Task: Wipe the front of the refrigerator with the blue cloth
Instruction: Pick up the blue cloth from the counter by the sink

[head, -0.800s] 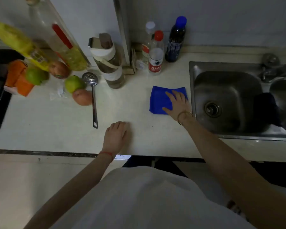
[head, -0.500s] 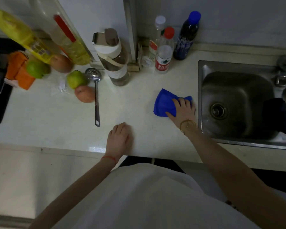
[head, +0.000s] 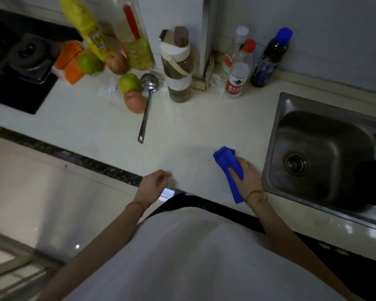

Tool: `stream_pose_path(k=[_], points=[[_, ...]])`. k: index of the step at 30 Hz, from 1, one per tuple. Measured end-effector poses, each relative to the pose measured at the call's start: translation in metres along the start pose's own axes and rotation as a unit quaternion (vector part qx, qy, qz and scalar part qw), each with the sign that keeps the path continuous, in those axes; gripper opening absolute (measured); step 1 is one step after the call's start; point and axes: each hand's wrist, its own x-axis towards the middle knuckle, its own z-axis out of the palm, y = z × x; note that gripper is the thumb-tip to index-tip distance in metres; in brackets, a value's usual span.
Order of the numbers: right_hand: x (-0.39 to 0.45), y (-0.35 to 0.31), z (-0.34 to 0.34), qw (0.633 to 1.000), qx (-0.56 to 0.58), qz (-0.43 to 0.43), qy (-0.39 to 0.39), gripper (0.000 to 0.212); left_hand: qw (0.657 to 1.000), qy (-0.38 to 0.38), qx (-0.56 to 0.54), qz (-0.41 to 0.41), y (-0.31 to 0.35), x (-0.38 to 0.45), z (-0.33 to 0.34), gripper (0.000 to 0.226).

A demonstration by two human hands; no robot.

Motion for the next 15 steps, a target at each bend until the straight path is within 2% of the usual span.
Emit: stream_pose_path(k=[3, 8, 11, 15], points=[[-0.021, 0.005, 0.003, 0.999, -0.004, -0.036, -0.032, 0.039, 0.998, 0.038, -0.001, -0.054, -0.015, -0.041, 0.008, 0.016], [-0.057, 0.010, 0.016, 0.979, -0.027, -0.154, -0.129, 0.037, 0.963, 0.104, -0.079, -0.235, -0.070, -0.147, 0.060, 0.022], [-0.076, 0.008, 0.029, 0.961, -0.038, -0.194, -0.192, 0.037, 0.907, 0.143, -0.196, -0.343, -0.093, -0.218, 0.093, 0.023], [-0.096, -0.001, 0.053, 0.933, -0.063, -0.243, -0.259, 0.041, 0.823, 0.195, -0.305, -0.438, -0.113, -0.299, 0.130, 0.024]])
